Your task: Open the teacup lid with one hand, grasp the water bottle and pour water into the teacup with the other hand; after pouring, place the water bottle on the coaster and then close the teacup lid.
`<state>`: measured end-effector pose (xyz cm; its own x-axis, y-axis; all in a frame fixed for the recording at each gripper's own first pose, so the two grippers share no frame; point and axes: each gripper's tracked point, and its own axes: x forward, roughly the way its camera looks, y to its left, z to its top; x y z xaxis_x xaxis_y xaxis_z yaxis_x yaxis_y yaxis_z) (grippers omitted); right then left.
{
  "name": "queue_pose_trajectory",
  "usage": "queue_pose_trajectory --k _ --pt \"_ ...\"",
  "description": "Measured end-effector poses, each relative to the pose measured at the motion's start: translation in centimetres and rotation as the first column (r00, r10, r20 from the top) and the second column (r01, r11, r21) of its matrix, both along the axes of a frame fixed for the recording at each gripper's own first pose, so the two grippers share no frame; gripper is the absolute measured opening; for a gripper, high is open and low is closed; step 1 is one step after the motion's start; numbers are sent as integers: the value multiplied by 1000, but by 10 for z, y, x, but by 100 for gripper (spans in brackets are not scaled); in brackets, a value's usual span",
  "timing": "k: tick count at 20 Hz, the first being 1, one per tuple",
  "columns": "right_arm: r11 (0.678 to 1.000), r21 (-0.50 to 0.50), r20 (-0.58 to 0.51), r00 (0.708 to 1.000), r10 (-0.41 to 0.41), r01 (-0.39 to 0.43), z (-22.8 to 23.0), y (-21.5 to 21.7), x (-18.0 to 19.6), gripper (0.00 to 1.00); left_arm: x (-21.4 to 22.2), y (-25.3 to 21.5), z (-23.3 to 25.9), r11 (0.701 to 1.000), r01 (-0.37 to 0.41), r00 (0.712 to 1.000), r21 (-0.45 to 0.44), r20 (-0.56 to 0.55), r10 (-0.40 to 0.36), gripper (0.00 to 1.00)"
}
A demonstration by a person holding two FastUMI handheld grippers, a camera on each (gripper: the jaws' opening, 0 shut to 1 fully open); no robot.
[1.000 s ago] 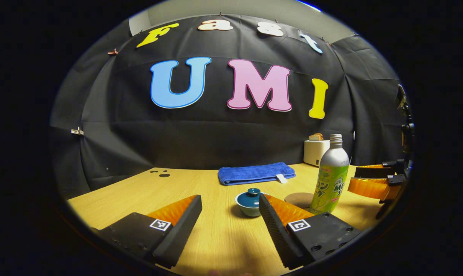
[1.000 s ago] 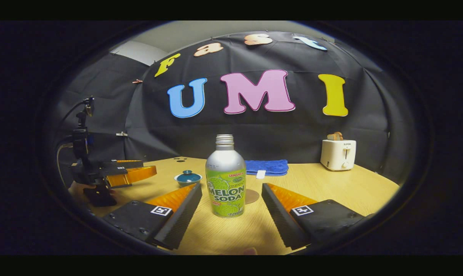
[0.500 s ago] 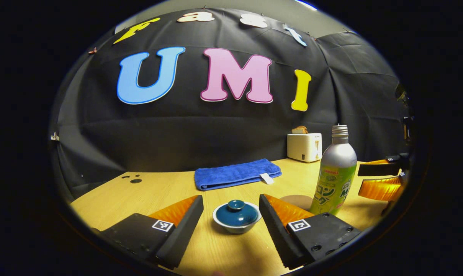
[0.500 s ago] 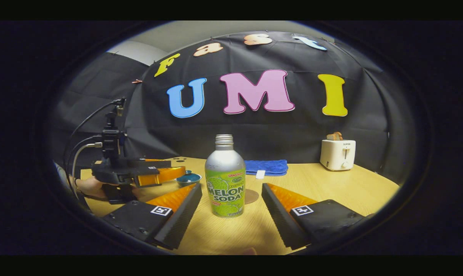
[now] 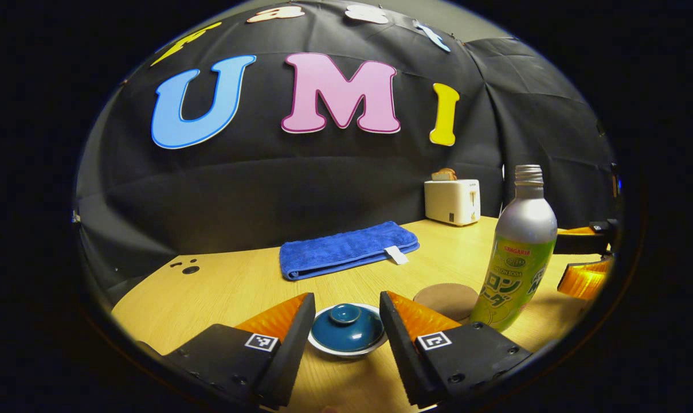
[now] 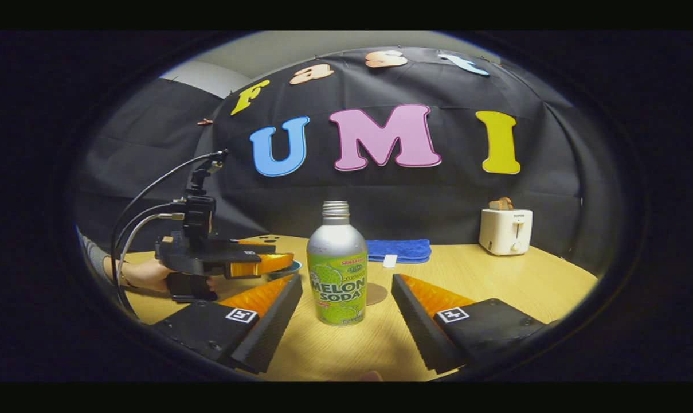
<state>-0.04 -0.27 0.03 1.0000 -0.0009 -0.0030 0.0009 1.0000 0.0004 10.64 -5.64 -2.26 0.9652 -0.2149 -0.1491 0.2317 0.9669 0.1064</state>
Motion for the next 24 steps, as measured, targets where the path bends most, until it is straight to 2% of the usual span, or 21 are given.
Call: queue_pose_trajectory --k 2,4,5,7,11,20,24 --pt "1000 0 0 1000 0 0 0 0 1 97 3 -2 -3 1000 5 1000 19 -11 -5 72" --pt "1000 0 0 1000 0 0 0 0 0 98 5 -4 -3 1000 9 1000 29 -16 -9 64" --pt "1000 0 0 1000 0 0 0 0 0 98 6 -4 -3 999 7 1000 31 -18 -7 56" --pt "1000 0 0 1000 1 -1 0 -1 0 96 6 -2 -5 1000 -1 1000 30 -24 2 53" --pt "1000 0 0 1000 1 -1 0 0 0 97 8 0 -5 1000 -10 1000 20 -24 10 36" --pt "1000 0 -1 1000 2 -2 0 -1 0 96 5 7 -1 999 -22 1000 -33 6 22 33" --pt "1000 2 -1 1000 21 -21 0 4 2 98 -23 22 -1 995 -56 998 -88 -6 56 33"
